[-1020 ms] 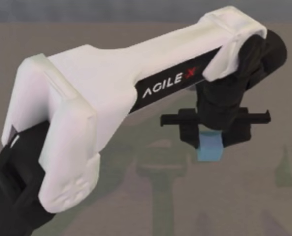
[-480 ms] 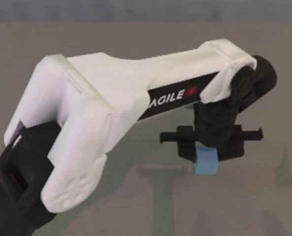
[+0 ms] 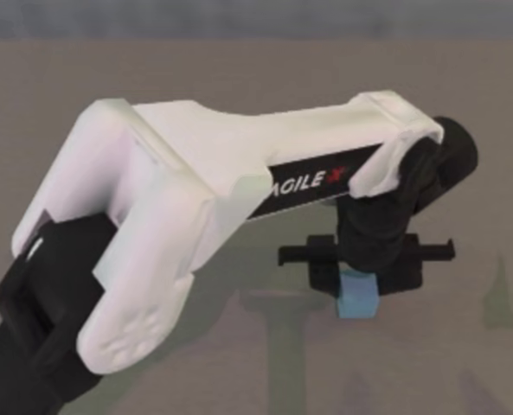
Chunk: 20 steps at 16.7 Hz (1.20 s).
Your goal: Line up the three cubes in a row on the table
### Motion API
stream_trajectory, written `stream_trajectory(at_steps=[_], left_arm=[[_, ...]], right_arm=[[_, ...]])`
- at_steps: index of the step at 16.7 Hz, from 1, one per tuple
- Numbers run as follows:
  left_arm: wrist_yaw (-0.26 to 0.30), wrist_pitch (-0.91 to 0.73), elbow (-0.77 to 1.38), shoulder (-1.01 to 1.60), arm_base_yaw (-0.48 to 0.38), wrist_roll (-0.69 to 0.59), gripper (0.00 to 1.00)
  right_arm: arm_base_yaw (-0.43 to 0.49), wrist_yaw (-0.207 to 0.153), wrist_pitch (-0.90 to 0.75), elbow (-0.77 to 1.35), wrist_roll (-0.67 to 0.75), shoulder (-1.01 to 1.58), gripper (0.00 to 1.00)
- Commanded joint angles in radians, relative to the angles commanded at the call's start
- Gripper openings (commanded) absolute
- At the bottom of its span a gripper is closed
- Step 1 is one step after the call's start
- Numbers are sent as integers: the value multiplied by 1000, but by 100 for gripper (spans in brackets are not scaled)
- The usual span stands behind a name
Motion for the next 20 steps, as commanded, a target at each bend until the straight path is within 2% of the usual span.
stream_trajectory(at_steps=[12, 20], left_arm=[[0, 0, 0, 0, 0, 0, 98], [0, 0, 0, 0, 0, 0, 100]], right_arm=[[0, 0, 0, 0, 0, 0, 100], [0, 0, 0, 0, 0, 0, 100]])
